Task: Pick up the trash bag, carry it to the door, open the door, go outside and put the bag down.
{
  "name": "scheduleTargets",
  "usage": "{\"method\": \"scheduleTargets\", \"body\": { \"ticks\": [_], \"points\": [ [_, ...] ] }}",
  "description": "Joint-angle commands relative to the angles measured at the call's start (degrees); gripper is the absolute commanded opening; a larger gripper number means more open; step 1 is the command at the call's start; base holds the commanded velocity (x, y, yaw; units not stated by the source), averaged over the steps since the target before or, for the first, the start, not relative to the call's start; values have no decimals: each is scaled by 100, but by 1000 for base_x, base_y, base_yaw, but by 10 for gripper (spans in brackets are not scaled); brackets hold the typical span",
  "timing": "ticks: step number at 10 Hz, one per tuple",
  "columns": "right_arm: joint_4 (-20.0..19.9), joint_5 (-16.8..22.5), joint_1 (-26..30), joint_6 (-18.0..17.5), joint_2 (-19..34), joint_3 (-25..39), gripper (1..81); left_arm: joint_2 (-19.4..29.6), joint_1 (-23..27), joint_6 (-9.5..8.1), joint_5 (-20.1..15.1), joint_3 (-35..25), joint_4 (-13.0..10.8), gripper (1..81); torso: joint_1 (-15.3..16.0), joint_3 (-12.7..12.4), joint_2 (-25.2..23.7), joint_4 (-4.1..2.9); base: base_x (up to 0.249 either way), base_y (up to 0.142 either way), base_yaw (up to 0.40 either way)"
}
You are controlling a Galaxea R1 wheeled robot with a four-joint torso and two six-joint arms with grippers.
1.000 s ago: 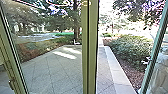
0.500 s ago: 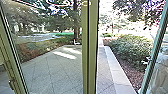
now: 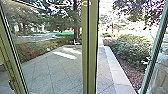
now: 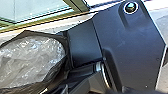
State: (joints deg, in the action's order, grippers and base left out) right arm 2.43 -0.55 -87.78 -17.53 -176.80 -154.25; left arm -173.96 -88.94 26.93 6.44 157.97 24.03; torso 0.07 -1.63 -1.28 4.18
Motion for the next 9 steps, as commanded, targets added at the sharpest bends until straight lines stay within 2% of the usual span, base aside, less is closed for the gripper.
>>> {"method": "scheduleTargets", "body": {
  "ticks": [1, 6, 9],
  "points": [
    [47, 248, 353, 30, -59, 54, 811, 19, 320, 14, -310, 15, -47, 10, 0, 0, 0, 0, 0, 0, 0],
    [47, 239, 344, 30, -77, 36, 811, 19, 320, 23, -327, 6, -170, 10, 0, 0, 0, 0, 0, 0, 0],
    [47, 239, 362, 30, -77, 36, 811, 19, 329, 23, -327, 15, -162, 10, 0, 0, 0, 0, 0, 0, -132]
  ]
}}
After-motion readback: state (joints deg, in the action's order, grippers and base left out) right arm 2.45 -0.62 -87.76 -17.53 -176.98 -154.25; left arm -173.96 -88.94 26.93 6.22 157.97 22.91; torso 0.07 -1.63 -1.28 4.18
